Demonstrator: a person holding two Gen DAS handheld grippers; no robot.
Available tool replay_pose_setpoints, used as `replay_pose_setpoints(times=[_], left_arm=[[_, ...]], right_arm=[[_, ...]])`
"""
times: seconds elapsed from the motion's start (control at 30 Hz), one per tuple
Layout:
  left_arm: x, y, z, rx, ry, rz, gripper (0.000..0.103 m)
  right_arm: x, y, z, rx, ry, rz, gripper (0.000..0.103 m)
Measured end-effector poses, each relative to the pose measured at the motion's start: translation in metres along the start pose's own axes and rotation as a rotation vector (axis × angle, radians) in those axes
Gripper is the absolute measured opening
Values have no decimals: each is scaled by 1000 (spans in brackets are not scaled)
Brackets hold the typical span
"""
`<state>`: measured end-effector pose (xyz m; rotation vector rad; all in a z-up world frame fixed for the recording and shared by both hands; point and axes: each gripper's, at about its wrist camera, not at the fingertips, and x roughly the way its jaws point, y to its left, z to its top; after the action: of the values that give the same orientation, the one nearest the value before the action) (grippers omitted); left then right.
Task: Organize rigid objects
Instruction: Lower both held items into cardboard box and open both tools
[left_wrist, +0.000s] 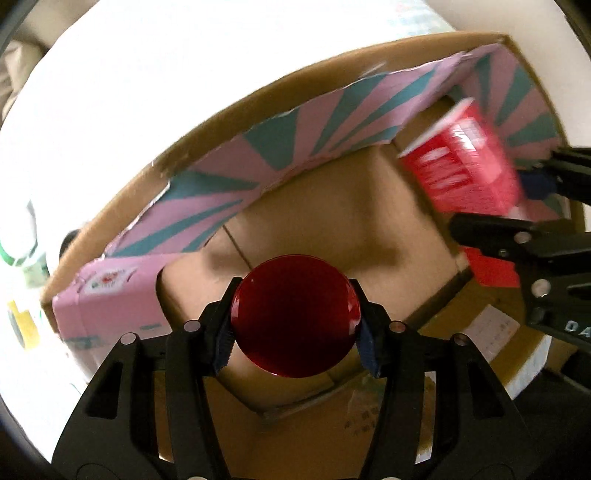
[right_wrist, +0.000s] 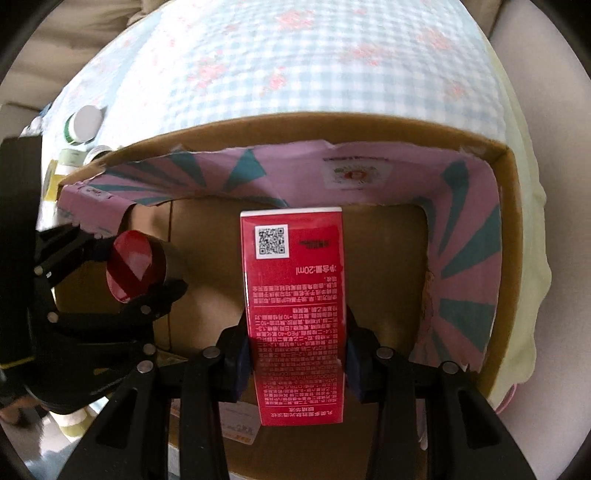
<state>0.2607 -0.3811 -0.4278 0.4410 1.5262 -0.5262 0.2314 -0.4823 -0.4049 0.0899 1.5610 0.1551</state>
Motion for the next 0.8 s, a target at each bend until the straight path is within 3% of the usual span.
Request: replay_pose_setpoints(times=[0.03, 0.07, 0.13, 0.17, 0.2, 0.3, 0.8], left_arm=[[-5, -6, -5, 11, -9, 9, 87], [-12, -8, -8, 29, -29, 74, 103], [-20, -8, -13, 54, -66, 106, 103], [-22, -8, -15, 54, -62, 93, 103], [-22, -7, -18, 53, -52, 85, 103], [-25, 0, -21, 54, -50, 84, 103], [-69, -4, -36, 48, -88, 96, 103]], right_arm=[[-2, 0, -1, -17, -10, -5, 48], [-4, 1, -2, -40, -11, 2, 65], [-9, 2, -10, -73, -3, 73, 79], [-12, 4, -12, -92, -14, 92, 98], [-16, 7, -15, -119, -31, 83, 103], [-22, 14, -21, -173, -50, 35, 103], [-52, 18, -48, -180, -85, -40, 103]])
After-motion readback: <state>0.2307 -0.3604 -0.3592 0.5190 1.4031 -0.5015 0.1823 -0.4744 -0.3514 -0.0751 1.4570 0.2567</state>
